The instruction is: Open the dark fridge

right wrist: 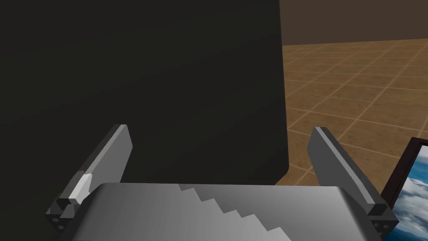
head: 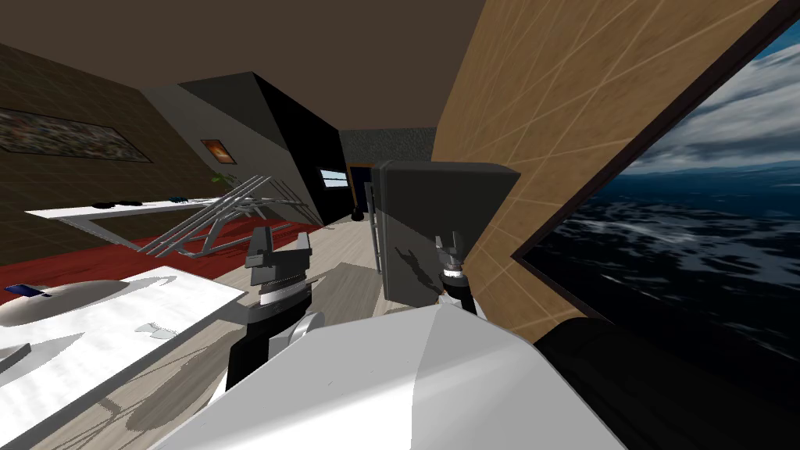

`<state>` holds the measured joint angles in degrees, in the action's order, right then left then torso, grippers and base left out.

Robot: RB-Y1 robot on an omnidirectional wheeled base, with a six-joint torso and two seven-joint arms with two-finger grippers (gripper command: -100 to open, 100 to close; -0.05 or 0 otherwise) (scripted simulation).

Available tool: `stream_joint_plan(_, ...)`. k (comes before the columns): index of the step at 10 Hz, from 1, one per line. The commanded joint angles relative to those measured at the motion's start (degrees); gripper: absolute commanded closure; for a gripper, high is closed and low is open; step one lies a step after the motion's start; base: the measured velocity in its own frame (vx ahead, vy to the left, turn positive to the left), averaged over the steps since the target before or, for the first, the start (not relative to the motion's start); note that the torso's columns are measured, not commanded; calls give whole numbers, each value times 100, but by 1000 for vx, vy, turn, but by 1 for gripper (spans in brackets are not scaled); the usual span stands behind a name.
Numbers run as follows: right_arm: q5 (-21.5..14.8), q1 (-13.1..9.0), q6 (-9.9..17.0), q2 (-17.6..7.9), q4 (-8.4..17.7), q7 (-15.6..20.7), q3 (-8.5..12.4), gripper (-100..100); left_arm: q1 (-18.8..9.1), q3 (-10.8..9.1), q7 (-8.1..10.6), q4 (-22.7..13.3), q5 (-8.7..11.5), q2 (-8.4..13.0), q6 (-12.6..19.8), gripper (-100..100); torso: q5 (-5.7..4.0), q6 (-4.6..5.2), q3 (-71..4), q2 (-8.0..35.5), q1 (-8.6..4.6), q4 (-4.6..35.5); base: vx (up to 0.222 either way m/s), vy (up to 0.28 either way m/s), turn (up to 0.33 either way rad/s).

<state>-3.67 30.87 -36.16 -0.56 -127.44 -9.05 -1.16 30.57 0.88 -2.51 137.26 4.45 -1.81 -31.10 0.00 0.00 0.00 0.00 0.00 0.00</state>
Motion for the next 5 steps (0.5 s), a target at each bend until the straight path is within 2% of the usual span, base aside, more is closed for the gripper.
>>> stream_joint_plan(1,0,0,0,0,0,0,0,0,0,0,0,0,0,0,0,0,0,0,-467,232,0,235,0,0,0)
stream_joint_plan(5,0,0,0,0,-1,0,0,0,0,0,0,1,0,0,0,0,0,0,-3692,1845,0,1846,0,0,0)
